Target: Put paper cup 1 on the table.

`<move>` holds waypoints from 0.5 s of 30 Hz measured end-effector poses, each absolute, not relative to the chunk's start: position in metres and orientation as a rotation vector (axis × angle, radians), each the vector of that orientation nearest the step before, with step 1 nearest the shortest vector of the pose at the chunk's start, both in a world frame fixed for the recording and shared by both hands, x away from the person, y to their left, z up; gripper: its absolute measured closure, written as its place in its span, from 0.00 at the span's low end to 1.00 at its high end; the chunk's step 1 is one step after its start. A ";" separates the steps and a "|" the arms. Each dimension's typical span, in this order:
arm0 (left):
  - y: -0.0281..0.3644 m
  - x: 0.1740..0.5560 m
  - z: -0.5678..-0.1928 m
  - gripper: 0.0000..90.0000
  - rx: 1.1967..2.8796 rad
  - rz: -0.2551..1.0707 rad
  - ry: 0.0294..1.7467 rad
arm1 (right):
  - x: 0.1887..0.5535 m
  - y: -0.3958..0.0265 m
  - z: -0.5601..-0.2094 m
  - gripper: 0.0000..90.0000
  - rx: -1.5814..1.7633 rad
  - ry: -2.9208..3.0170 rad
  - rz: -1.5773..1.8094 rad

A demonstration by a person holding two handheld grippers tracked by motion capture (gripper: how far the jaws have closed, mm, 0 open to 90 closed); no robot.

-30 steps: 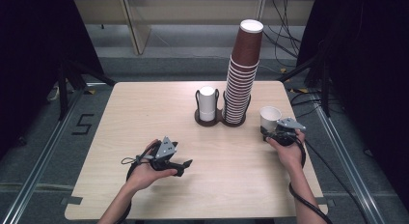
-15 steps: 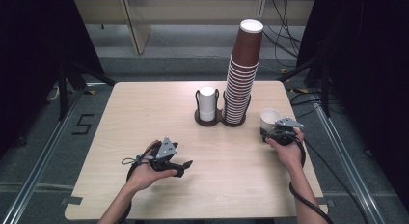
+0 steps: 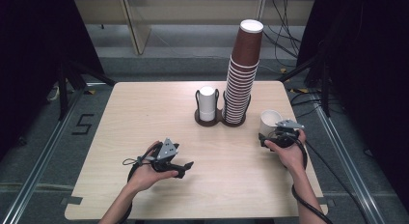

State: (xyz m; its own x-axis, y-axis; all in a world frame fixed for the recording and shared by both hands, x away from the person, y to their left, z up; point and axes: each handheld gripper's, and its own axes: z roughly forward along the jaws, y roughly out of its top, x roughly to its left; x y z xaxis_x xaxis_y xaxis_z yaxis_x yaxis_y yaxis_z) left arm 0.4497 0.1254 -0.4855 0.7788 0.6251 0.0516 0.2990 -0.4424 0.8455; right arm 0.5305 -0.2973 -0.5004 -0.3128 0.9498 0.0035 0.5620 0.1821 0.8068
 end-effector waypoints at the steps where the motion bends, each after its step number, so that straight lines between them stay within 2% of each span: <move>1: 0.124 0.450 -0.486 0.16 2.034 0.446 0.701 | 0.528 -0.295 -0.500 0.01 1.452 1.922 0.984; 15: 0.117 0.457 -0.479 0.16 1.965 0.488 0.702 | 0.500 -0.302 -0.486 0.01 1.396 1.907 1.048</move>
